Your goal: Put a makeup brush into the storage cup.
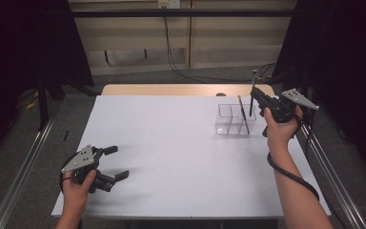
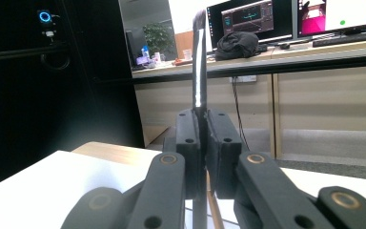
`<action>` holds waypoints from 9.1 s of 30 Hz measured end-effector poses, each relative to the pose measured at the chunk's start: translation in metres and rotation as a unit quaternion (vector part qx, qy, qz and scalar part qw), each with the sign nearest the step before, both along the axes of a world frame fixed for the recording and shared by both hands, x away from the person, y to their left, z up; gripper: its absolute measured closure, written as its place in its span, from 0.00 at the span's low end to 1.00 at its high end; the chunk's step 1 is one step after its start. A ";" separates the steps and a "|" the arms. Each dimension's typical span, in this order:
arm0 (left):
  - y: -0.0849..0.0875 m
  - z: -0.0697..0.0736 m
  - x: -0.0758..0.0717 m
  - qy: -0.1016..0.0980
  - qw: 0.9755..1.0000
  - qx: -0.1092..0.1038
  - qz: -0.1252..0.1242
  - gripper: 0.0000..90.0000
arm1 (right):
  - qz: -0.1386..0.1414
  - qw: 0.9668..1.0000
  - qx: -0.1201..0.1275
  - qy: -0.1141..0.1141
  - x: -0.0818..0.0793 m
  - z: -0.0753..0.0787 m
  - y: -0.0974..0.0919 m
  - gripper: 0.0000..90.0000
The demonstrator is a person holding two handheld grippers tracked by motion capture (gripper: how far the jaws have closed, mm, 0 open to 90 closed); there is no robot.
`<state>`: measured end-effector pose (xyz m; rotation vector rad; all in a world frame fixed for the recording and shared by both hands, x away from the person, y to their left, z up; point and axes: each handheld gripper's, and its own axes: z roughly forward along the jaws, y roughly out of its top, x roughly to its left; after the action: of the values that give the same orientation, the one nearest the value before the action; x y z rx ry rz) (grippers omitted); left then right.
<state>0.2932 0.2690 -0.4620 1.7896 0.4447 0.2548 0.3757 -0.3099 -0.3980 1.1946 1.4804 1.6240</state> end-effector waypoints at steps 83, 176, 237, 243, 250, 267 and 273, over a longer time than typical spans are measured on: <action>0.003 -0.002 -0.001 0.001 1.000 0.004 0.003 0.00 | -0.007 0.999 -0.039 0.016 0.015 -0.022 0.009 0.94; 0.002 0.000 -0.006 -0.001 1.000 0.006 0.004 0.00 | 0.011 0.998 -0.038 0.040 -0.019 -0.037 0.011 0.65; -0.001 0.002 -0.004 -0.004 1.000 0.000 -0.001 0.00 | 0.128 0.987 -0.081 0.050 -0.063 -0.042 0.034 0.08; -0.001 0.002 -0.004 -0.004 1.000 0.002 -0.002 0.00 | 0.140 0.985 -0.090 0.047 -0.067 -0.042 0.034 0.05; -0.002 0.002 -0.004 -0.004 1.000 0.002 -0.003 0.00 | 0.147 0.983 -0.097 0.049 -0.072 -0.041 0.033 0.04; -0.001 0.002 -0.004 -0.004 1.000 0.002 -0.003 0.00 | 0.157 0.980 -0.113 0.051 -0.085 -0.045 0.031 0.04; -0.002 0.002 -0.004 -0.004 1.000 0.002 -0.003 0.00 | 0.160 0.979 -0.117 0.054 -0.091 -0.047 0.030 0.04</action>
<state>0.2890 0.2674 -0.4599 1.7922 0.4341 0.2594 0.2849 -0.2798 -0.4452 0.9620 1.9549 1.5487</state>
